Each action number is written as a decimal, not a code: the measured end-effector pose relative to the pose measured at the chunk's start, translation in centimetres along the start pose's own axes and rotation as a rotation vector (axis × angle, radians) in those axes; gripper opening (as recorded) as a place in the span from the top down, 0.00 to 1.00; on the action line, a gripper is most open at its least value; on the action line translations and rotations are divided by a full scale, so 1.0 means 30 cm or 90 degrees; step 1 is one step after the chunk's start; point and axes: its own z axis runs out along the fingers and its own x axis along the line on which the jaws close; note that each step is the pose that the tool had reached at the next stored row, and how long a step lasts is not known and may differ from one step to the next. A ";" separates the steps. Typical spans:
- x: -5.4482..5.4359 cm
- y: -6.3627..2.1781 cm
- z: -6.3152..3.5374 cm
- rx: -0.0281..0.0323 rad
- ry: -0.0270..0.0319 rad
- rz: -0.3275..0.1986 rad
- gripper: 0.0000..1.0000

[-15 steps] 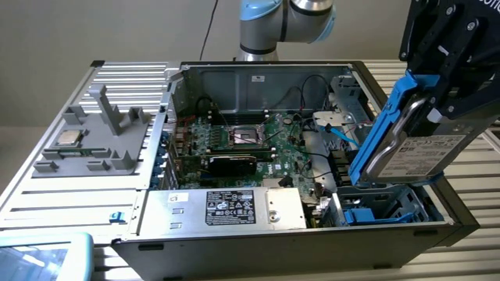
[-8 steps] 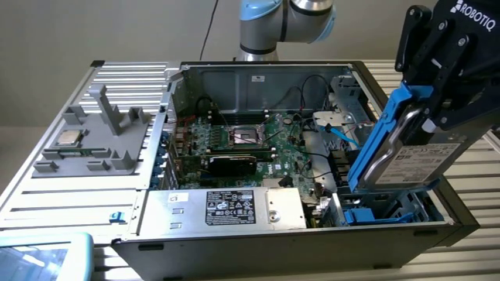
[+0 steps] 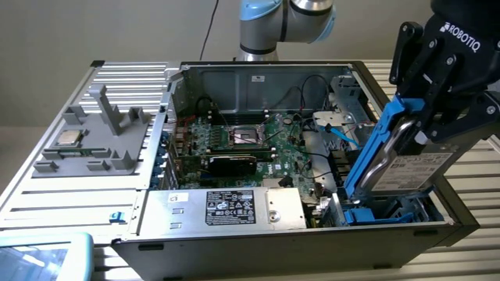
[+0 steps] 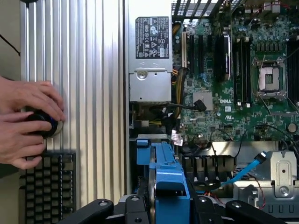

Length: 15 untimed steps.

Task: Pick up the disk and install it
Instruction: 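Insert the disk into the insertion slot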

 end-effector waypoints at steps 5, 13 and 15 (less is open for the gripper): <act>0.000 -0.001 0.025 0.0000 0.0009 0.000 0.63; 0.000 -0.002 0.032 0.0000 0.0009 0.000 0.63; 0.000 -0.002 0.033 0.0000 0.0009 0.000 0.63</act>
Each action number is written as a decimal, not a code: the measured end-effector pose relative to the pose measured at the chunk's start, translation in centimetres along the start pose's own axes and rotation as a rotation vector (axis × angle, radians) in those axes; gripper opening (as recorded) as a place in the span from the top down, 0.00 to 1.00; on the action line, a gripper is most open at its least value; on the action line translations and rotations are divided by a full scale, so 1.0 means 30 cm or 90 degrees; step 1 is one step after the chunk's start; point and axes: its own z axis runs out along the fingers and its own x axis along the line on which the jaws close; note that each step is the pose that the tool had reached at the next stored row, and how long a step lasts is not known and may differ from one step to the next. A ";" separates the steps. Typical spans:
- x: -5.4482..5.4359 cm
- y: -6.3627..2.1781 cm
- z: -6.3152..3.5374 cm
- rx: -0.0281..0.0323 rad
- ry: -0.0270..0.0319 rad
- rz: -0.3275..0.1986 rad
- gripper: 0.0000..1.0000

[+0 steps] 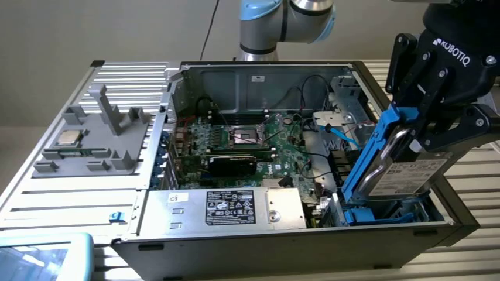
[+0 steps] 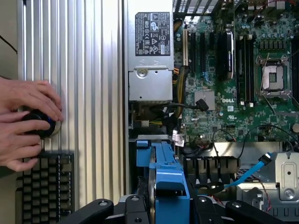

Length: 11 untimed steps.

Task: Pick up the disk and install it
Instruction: 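Insert the disk into the insertion slot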

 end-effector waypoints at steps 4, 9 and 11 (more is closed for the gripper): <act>0.000 0.000 0.006 0.0002 0.0000 0.000 0.63; -0.005 0.000 0.016 0.0002 -0.0001 0.000 0.63; -0.012 0.000 0.017 0.0002 -0.0001 0.000 0.63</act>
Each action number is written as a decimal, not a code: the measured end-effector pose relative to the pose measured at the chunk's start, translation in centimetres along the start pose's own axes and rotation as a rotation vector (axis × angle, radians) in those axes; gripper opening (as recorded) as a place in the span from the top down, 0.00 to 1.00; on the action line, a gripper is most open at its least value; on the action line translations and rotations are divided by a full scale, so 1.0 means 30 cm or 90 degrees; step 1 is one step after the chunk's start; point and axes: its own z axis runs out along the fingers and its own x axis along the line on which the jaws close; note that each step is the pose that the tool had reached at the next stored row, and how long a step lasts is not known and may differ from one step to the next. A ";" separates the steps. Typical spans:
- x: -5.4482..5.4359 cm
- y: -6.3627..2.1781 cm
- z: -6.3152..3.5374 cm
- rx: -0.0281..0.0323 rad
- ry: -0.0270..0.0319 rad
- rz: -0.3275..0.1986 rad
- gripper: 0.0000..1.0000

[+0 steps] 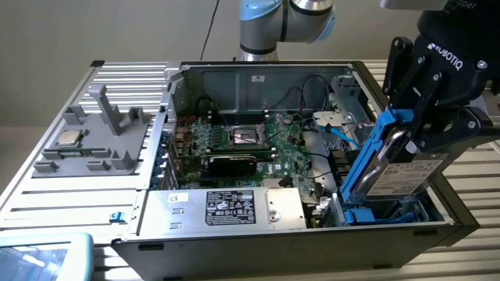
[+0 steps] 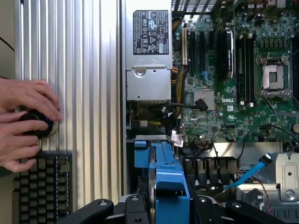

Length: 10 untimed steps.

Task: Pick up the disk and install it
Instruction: 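Insert the disk into the insertion slot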

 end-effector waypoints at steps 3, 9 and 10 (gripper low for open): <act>-0.002 0.000 0.003 0.0000 0.0001 0.000 0.63; -0.002 -0.001 0.016 0.0000 0.0001 0.000 0.63; -0.002 -0.001 0.020 0.0000 0.0001 0.000 0.63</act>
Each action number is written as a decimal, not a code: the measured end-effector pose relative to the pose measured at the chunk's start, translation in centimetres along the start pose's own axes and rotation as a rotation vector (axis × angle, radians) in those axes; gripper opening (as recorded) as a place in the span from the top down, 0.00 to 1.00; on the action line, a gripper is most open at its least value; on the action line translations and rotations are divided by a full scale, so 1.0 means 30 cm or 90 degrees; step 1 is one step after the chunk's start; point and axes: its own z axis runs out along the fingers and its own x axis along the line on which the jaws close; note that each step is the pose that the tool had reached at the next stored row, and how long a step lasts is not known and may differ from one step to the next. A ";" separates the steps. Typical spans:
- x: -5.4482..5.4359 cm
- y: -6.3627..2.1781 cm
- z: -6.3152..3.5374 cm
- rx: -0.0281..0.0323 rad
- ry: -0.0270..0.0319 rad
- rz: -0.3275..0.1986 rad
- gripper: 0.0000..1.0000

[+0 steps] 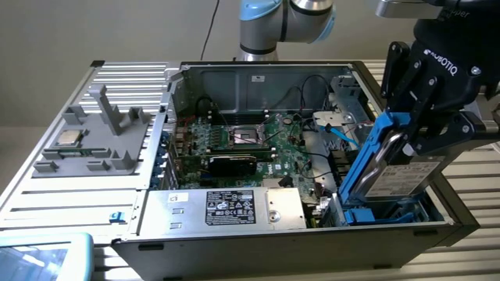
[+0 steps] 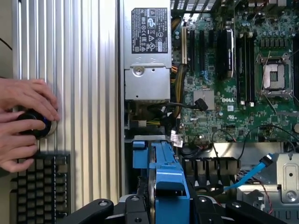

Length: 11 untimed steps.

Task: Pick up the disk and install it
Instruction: 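Insert the disk into the insertion slot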

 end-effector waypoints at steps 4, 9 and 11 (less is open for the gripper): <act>0.000 -0.001 0.012 0.0000 0.0000 0.000 0.63; 0.000 -0.003 0.028 0.0000 0.0000 0.000 0.63; 0.000 -0.004 0.034 0.0000 0.0000 0.000 0.63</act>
